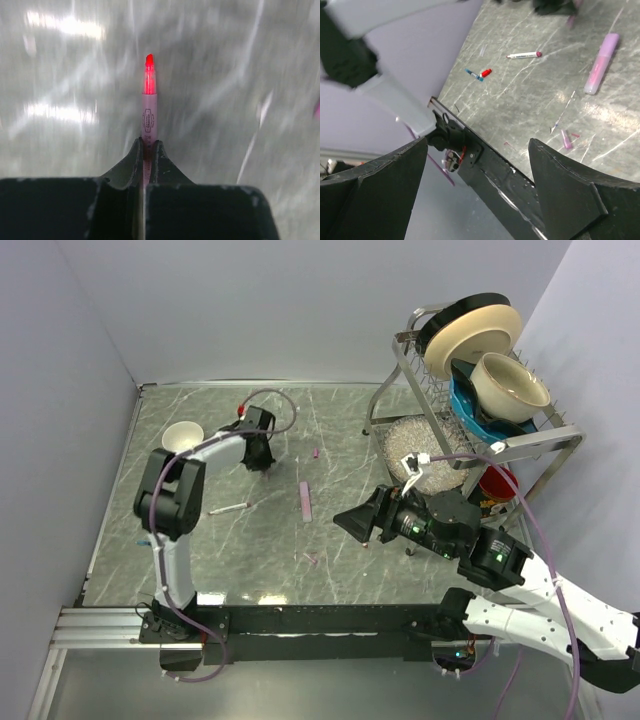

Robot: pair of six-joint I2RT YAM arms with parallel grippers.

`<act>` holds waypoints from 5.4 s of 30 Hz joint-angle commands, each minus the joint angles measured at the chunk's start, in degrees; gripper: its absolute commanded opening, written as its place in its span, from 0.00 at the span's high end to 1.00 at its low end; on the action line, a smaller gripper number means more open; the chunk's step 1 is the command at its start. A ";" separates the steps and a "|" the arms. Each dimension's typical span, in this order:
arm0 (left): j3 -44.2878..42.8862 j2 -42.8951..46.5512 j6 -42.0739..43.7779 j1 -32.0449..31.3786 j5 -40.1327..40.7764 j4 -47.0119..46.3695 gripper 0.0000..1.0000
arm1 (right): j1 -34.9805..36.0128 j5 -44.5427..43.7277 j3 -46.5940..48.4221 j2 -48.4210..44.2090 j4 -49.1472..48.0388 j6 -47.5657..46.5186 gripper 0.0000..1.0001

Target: Insert the pens into the pen caps

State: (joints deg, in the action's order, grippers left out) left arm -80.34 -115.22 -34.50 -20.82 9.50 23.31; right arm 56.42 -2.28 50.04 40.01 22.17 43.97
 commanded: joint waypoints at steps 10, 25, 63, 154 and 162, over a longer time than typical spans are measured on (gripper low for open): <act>27.24 42.05 2.77 -0.36 -37.16 -12.85 0.99 | 0.35 -6.15 5.50 12.01 -1.87 13.16 0.30; 38.15 65.82 -6.10 -0.54 -55.46 -22.34 0.99 | 0.00 -3.25 13.76 25.46 -12.15 12.46 0.46; 39.47 68.64 -7.96 -0.54 -61.53 -24.11 0.99 | 0.09 1.84 16.40 29.60 -17.87 5.52 0.78; 38.50 89.64 5.85 -0.28 -13.89 -1.69 0.99 | 4.04 -12.92 12.27 63.00 6.21 -16.46 0.69; 38.94 89.12 5.32 -0.28 -16.61 -2.48 0.99 | 4.05 -15.11 15.08 64.32 9.11 -14.70 1.00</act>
State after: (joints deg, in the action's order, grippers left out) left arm -40.27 -25.82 -29.19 -21.23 -4.86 22.61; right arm 60.55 -14.57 63.72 103.33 27.70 27.90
